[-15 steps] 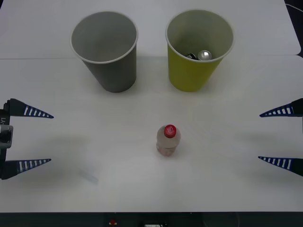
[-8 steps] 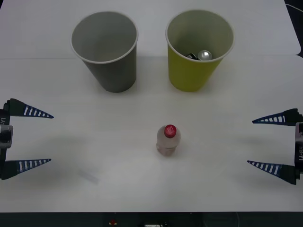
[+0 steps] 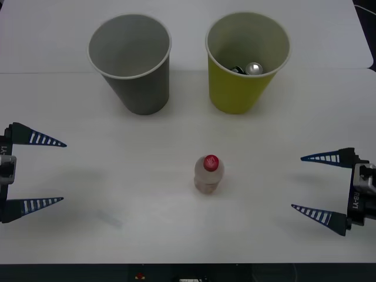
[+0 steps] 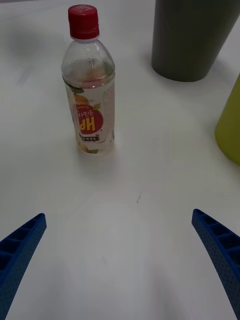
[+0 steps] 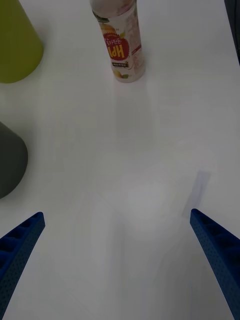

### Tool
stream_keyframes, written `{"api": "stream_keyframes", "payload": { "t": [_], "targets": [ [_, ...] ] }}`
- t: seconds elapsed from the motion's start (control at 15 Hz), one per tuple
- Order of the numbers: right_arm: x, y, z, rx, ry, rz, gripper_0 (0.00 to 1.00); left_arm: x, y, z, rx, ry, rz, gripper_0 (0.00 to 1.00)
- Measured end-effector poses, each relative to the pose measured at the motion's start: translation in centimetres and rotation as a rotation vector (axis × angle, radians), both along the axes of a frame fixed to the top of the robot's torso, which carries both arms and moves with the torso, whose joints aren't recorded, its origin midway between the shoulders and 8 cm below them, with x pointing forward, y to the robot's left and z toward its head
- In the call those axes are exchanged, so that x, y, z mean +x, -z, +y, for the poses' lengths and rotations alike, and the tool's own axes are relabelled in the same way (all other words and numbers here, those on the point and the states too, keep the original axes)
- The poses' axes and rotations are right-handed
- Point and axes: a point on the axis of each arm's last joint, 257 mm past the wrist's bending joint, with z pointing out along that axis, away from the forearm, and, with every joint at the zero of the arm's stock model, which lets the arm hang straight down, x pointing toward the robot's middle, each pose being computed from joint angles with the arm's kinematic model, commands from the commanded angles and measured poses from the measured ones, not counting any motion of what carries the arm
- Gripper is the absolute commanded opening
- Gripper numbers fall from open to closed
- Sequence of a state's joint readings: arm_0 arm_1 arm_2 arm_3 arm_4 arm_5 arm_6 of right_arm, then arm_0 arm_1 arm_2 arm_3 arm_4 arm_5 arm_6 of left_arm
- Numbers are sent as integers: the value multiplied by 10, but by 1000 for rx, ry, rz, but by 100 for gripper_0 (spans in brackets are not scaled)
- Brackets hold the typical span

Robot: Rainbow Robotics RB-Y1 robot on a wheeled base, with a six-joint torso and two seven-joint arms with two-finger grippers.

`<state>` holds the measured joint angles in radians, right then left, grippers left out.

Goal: Put the can into the green bin and the plastic bottle into the gray bin

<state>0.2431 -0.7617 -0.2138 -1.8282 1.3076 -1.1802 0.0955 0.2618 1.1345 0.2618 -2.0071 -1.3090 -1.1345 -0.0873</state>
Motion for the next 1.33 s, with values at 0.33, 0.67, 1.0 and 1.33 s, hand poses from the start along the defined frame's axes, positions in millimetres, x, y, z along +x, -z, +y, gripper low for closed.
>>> {"api": "stream_keyframes", "payload": {
  "t": [0.33, 0.67, 1.0, 1.33],
  "targets": [
    [12, 28, 17, 132, -21, 3, 100, 0, 0, 0, 0, 0, 0, 100],
    [20, 52, 35, 208, -28, -18, 100, 0, 0, 0, 0, 0, 0, 100],
    [30, 58, 75, 329, -42, -8, 100, 0, 0, 0, 0, 0, 0, 100],
    [41, 51, 110, 375, -55, -35, 100, 0, 0, 0, 0, 0, 0, 100]
  ]
}}
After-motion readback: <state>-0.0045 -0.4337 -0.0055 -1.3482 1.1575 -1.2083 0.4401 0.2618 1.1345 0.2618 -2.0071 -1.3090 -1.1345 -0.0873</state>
